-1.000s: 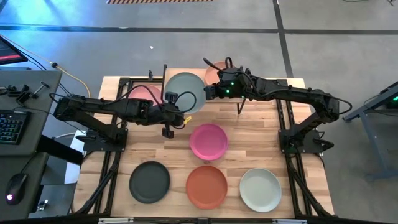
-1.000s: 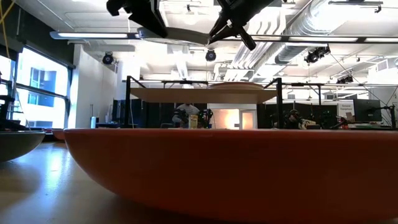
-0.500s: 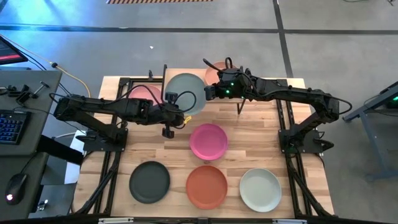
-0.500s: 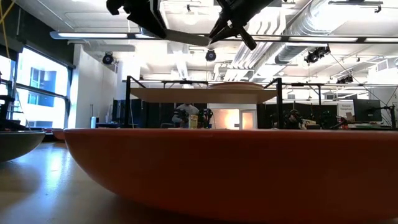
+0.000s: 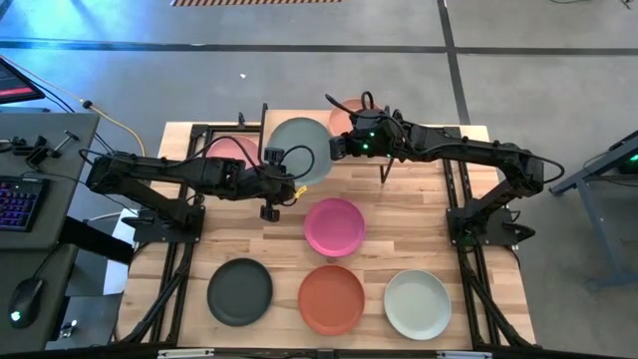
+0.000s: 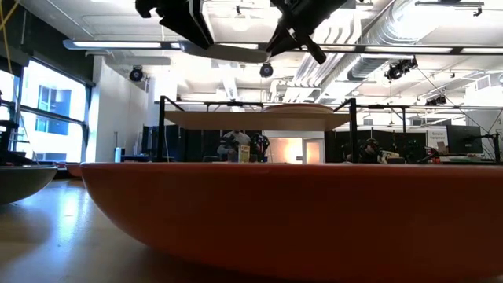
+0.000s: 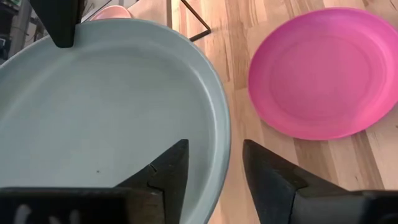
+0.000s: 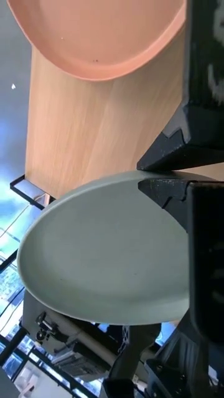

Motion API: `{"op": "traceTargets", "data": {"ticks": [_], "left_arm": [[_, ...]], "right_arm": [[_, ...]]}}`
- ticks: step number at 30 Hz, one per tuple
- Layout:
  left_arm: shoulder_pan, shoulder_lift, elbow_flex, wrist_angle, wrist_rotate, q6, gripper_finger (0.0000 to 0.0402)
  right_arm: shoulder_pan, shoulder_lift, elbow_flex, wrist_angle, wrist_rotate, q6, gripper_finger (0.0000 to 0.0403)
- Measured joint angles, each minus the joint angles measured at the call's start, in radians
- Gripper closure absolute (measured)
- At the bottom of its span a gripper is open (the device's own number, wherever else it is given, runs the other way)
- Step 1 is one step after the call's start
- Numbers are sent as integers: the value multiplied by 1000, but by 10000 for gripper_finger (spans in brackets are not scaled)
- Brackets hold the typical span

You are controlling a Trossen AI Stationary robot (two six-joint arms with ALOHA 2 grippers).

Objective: Place and stack plates onto a shelf
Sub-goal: Stack the gray plate on top of the brown plate on the shelf

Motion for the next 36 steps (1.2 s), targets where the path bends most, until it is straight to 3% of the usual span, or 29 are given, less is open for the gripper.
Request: {"op": "traceTargets", "data": {"ticks": [11, 16, 36], "left_arm": [[0, 0, 0, 0, -5, -34, 254], [0, 0, 0, -6, -58, -35, 254], [55, 0, 0, -9, -83, -172, 254]], "right_arm": [[-61, -7, 0, -40, -5, -17, 403], [-120, -31, 0, -74, -27, -44, 403], [-479, -103, 0, -279, -219, -227, 403]]}}
